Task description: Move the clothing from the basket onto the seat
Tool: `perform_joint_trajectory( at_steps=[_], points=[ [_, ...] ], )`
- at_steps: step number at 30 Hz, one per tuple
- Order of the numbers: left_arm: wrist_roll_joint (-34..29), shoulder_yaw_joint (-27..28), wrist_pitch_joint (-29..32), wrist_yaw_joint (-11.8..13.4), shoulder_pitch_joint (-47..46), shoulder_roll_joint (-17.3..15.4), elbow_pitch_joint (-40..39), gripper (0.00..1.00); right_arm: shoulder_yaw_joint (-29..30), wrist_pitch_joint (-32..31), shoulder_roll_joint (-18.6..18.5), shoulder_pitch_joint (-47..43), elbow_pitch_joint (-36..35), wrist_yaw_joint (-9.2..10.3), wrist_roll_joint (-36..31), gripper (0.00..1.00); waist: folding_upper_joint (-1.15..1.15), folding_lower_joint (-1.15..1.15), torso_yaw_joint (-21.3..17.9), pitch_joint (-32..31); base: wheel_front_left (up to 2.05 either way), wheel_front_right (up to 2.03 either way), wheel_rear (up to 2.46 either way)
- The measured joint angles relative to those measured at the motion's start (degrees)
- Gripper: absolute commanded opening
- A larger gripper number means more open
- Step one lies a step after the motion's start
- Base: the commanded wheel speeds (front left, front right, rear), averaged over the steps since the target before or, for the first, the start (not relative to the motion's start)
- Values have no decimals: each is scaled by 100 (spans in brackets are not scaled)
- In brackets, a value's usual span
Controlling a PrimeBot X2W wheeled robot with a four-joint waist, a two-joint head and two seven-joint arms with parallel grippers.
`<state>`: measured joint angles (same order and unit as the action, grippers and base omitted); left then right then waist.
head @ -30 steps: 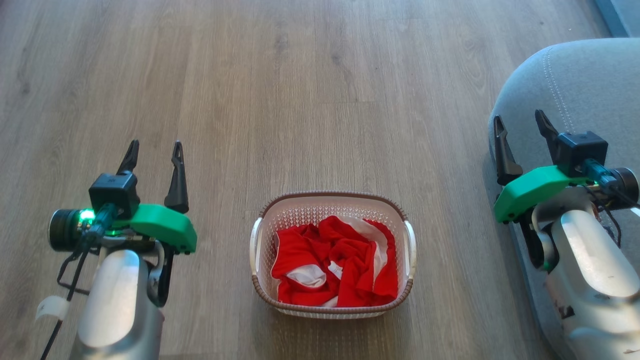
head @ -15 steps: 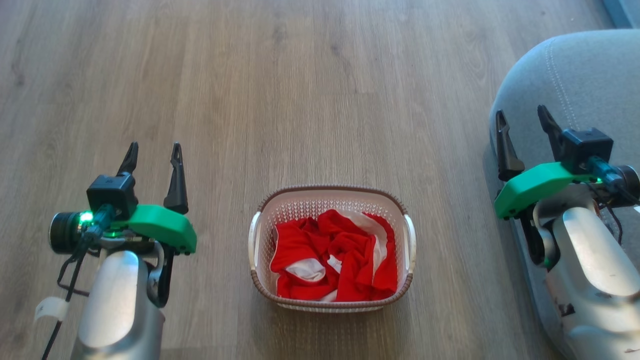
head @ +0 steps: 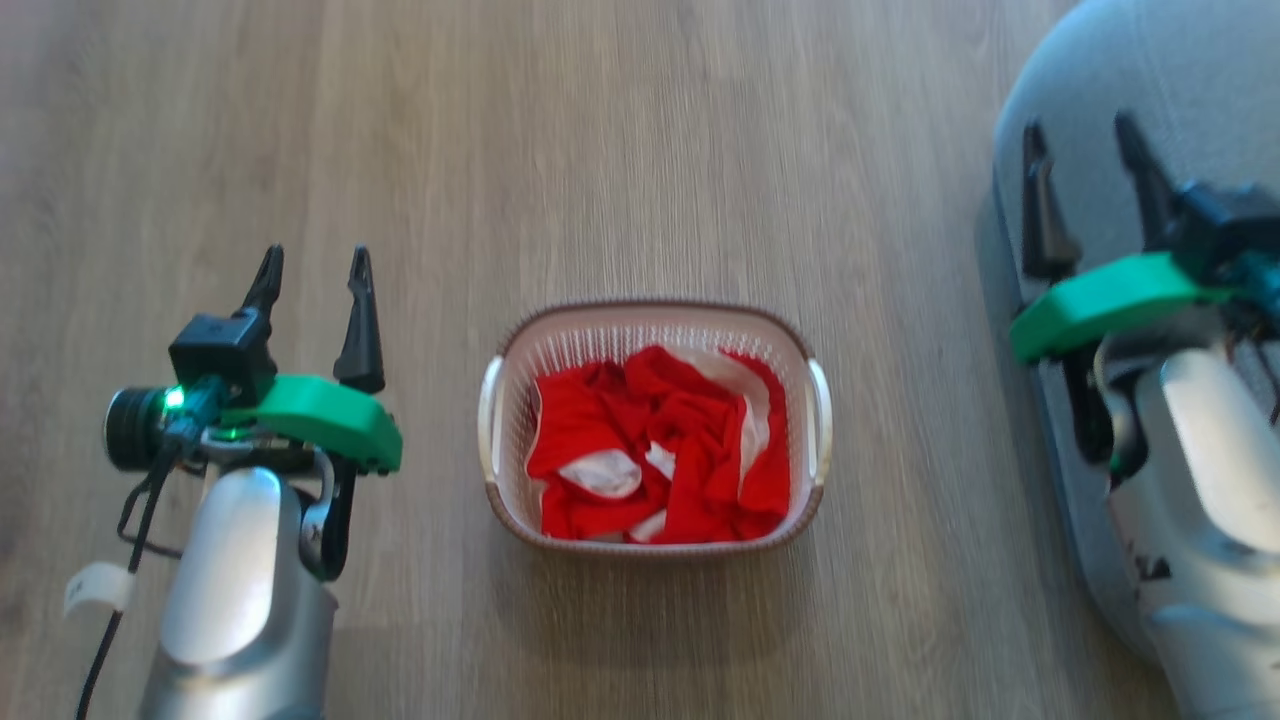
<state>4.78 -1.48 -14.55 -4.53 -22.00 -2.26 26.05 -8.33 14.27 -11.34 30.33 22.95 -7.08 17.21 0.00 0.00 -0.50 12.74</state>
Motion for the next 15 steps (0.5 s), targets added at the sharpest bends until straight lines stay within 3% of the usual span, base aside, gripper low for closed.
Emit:
perform_joint_trajectory(
  at_steps=[15],
  points=[
    [548, -894, -8, 205, -828, 18, -2, 100, 73, 45, -8, 776, -911, 0, 0, 100, 0, 1, -223, 1595, 0, 0, 0]
  ],
)
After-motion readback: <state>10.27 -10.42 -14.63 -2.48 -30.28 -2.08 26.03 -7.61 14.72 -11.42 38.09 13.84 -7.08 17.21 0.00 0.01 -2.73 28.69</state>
